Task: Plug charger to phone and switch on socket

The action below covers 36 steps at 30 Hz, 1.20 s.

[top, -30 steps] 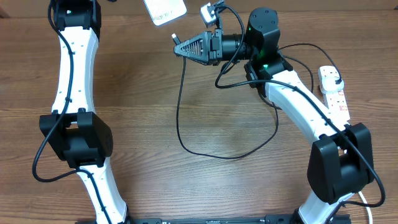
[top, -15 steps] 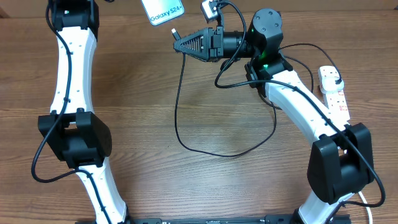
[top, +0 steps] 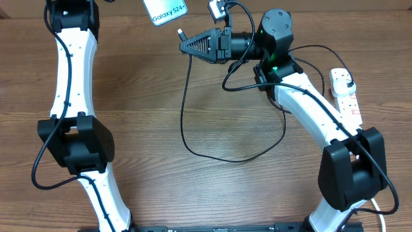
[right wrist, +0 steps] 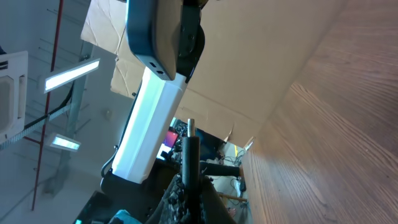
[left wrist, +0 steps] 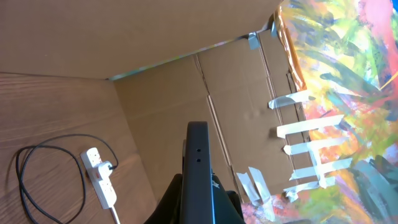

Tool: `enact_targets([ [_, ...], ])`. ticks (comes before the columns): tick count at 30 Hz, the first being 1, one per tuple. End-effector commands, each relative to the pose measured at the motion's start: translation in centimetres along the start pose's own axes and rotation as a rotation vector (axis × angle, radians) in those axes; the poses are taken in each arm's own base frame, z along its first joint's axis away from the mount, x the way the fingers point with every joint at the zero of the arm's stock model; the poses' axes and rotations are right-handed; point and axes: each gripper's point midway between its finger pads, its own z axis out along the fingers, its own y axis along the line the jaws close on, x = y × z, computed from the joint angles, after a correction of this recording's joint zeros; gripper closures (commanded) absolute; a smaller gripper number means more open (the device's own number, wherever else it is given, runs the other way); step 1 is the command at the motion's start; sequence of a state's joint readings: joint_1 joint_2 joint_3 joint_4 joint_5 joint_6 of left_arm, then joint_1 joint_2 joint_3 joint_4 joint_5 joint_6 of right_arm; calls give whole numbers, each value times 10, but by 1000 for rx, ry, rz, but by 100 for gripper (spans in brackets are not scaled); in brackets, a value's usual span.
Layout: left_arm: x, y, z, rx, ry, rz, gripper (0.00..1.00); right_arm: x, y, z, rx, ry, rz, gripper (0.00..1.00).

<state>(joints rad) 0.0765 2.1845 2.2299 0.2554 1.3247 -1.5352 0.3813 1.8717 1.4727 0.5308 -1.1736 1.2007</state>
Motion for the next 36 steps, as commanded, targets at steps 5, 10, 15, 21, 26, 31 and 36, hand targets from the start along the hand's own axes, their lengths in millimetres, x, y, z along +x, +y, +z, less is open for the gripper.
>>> enact_targets([
  [5,2,-14,-2,8,1,53,96,-4,22,-1,-18,-9,-47,96],
  [10,2,-14,-2,8,1,56,96,-4,22,-1,-18,-10,-48,96],
  [15,1,-14,-2,8,-1,59,95,-4,22,-1,-20,-11,-55,96],
  [21,1,-14,-2,8,-5,58,96,-5,24,-1,-25,-16,-70,96],
  [26,-3,-14,-2,7,-23,59,96,-6,24,-1,-24,-21,-70,96],
  [31,-4,-14,-2,7,-30,59,96,-7,26,-1,-29,-22,-81,96],
  [36,-7,-14,-2,6,-50,60,96,-9,26,-1,-25,-37,-80,96],
])
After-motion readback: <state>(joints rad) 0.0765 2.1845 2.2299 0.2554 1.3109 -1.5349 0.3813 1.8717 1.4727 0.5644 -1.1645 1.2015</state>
